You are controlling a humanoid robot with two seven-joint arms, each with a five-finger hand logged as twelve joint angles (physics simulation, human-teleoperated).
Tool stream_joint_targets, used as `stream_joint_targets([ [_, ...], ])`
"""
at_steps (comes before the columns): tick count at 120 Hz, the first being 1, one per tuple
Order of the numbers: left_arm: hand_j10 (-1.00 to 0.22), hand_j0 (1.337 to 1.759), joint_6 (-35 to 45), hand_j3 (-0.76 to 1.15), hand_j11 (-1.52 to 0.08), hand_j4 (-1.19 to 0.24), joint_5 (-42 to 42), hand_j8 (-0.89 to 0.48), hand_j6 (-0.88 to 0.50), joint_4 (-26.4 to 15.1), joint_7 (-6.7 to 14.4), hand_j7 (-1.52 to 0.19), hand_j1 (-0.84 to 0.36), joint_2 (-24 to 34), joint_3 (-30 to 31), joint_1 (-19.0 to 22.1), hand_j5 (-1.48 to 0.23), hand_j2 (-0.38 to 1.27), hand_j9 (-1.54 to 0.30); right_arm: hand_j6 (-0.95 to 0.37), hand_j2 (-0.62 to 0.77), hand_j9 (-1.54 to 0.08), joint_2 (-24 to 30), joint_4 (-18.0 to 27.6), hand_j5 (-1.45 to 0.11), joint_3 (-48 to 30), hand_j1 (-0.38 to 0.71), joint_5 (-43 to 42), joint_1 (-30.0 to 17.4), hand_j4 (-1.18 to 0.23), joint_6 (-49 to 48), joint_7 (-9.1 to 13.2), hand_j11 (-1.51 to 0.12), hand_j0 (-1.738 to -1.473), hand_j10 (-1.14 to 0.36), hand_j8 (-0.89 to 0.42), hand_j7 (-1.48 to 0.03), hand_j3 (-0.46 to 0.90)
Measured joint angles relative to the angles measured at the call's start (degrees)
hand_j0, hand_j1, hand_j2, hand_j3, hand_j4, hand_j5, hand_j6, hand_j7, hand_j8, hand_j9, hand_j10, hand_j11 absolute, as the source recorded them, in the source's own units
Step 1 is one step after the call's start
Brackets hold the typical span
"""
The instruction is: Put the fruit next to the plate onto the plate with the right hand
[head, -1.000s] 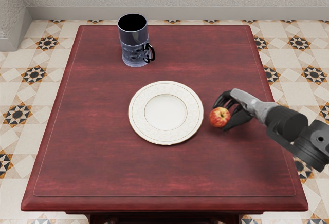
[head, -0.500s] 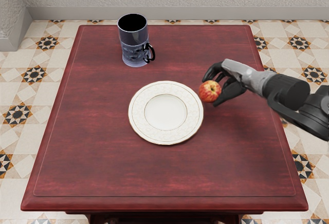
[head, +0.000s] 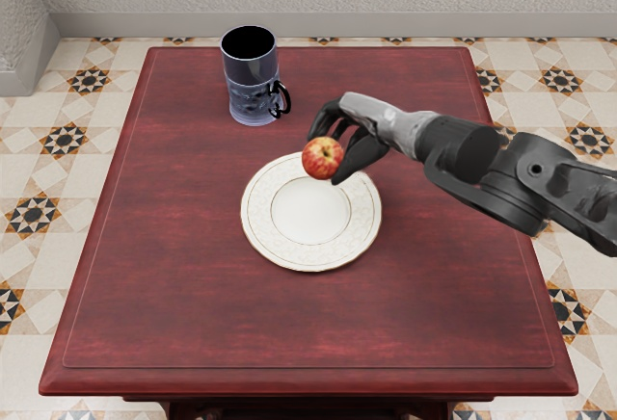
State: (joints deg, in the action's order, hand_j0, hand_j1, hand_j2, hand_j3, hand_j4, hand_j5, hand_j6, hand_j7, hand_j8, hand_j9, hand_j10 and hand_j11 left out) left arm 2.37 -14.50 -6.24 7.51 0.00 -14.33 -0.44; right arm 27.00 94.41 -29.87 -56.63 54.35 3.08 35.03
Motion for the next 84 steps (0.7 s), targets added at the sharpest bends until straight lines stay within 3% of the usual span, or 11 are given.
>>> stream_joint_targets([
  [53, 0.00, 1.658, 0.0, 0.00, 0.00, 0.00, 0.0, 0.00, 0.00, 0.0, 0.0, 0.00, 0.35, 0.0, 0.0, 0.0, 0.00, 0.00, 0.00, -0.35, 0.34, -1.04, -8.1, -8.9, -1.07, 4.4, 0.30, -1.7, 0.5, -0.50, 0.6, 0.0, -1.04, -1.657, -0.76, -0.37, -1.01, 0.00],
  [68, 0.00, 1.658, 0.0, 0.00, 0.00, 0.00, 0.0, 0.00, 0.00, 0.0, 0.0, 0.00, 0.35, 0.0, 0.0, 0.0, 0.00, 0.00, 0.00, -0.20, 0.19, -0.58, -9.1, -9.1, -0.60, 5.4, 0.02, -2.1, 0.4, -0.29, 2.4, 0.0, -0.58, -1.658, -0.42, -0.21, -0.56, 0.00],
  [84, 0.00, 1.658, 0.0, 0.00, 0.00, 0.00, 0.0, 0.00, 0.00, 0.0, 0.0, 0.00, 0.35, 0.0, 0.0, 0.0, 0.00, 0.00, 0.00, -0.11, 0.10, -0.30, -9.1, -8.7, -0.31, 5.9, -0.16, -2.2, 0.5, -0.15, 3.6, 0.0, -0.30, -1.658, -0.22, -0.11, -0.29, 0.00],
])
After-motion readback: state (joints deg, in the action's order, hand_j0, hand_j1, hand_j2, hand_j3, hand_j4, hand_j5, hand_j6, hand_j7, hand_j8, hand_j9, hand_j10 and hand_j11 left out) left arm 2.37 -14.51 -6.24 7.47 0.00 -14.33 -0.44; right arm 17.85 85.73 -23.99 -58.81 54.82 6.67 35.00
